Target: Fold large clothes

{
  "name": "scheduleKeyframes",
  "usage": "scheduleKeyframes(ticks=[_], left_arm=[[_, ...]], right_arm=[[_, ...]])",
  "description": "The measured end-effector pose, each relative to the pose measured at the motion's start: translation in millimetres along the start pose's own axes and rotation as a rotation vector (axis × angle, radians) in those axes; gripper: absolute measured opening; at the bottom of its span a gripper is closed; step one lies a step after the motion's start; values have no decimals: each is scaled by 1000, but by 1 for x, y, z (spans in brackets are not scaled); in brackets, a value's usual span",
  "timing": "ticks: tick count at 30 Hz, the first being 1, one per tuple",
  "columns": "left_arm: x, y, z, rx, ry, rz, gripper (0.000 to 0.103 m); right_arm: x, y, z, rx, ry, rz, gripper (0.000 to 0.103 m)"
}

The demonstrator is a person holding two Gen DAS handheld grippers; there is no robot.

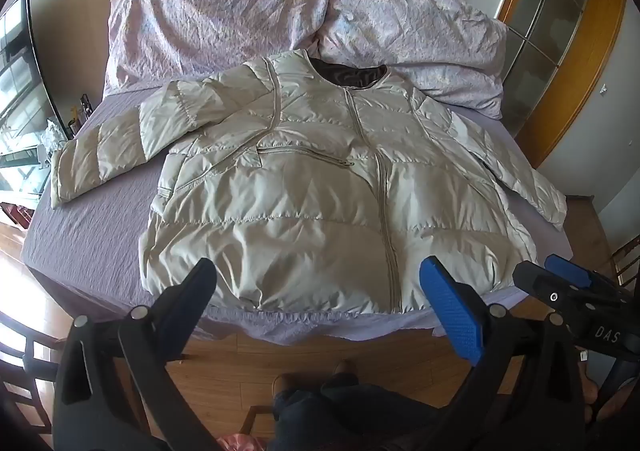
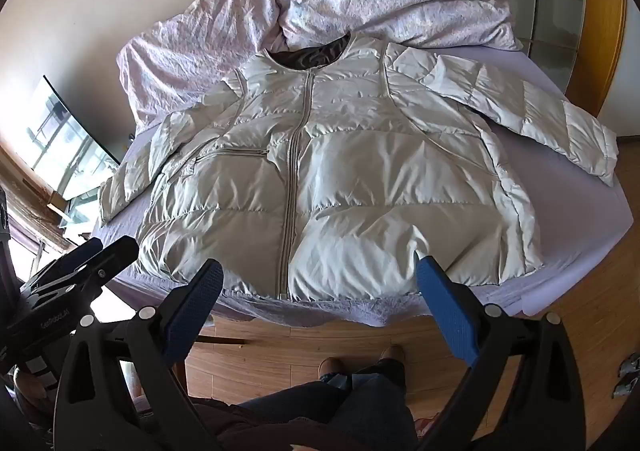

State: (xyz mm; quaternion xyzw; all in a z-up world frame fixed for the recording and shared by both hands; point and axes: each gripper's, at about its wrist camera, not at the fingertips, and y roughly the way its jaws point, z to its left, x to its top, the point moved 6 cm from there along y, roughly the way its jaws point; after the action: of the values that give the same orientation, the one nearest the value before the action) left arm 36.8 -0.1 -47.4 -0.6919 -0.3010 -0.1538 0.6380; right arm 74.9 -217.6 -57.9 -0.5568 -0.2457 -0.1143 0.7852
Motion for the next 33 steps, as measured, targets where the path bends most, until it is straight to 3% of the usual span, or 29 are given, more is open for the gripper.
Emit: scheduleKeyframes(ticks=[33], left_arm=[[0, 0, 0, 0, 1, 5, 101]], right_arm=[[1, 4, 0, 5, 5, 4, 100]])
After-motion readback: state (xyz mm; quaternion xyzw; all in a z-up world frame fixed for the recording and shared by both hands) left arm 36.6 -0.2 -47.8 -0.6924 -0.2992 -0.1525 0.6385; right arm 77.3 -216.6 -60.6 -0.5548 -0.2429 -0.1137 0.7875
